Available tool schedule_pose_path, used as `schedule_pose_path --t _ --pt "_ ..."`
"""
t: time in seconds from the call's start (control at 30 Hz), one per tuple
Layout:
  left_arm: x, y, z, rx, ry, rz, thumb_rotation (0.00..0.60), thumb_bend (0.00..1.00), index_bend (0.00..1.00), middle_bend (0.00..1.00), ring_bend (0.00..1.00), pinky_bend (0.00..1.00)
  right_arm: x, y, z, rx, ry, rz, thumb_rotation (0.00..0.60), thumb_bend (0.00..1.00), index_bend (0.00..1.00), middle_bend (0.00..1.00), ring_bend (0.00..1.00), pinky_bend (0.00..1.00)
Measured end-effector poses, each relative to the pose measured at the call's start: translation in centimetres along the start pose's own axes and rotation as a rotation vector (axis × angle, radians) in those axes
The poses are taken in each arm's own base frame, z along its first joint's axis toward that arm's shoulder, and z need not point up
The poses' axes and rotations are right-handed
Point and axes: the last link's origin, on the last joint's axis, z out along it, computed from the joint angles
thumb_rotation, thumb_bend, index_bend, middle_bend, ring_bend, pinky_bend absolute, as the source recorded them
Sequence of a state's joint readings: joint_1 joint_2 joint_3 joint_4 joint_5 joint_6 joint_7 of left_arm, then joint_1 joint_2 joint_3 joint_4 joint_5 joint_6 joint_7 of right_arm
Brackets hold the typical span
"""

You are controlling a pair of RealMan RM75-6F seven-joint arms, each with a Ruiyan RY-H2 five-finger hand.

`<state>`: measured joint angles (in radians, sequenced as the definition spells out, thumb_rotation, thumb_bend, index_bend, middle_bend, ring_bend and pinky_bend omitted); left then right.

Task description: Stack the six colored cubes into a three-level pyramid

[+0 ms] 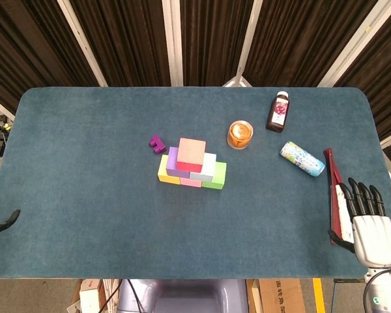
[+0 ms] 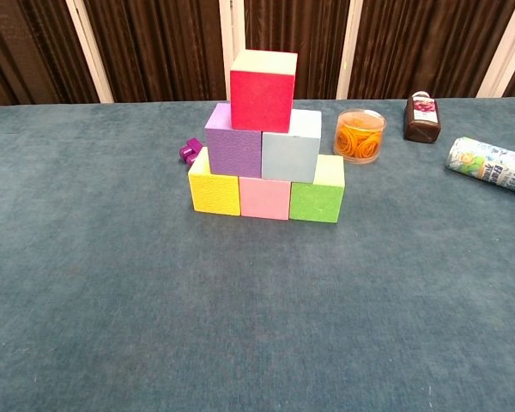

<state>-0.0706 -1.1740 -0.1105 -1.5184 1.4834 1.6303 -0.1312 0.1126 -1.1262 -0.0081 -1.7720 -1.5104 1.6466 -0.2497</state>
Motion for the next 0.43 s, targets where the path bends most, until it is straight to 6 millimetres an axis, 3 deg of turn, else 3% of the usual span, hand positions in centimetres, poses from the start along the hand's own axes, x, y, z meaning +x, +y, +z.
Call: schedule_pose_path --t 0.2,0.43 --pt "0.0 0.0 -0.3 -0.001 -0.025 0.004 0.600 0.27 0.08 0.00 0.00 0.00 -1.5 0.9 -0.5 -0.008 -0.049 -0.046 0.600 0.11 0.06 0.03 0.00 0.00" --pt "-0.5 0.3 -0.3 -0.010 -0.038 0.029 0.600 0.27 0.08 0.00 0.00 0.00 -1.9 1.0 -0.6 -0.024 -0.051 -0.065 0.600 0.11 0.06 0.03 0.00 0.00"
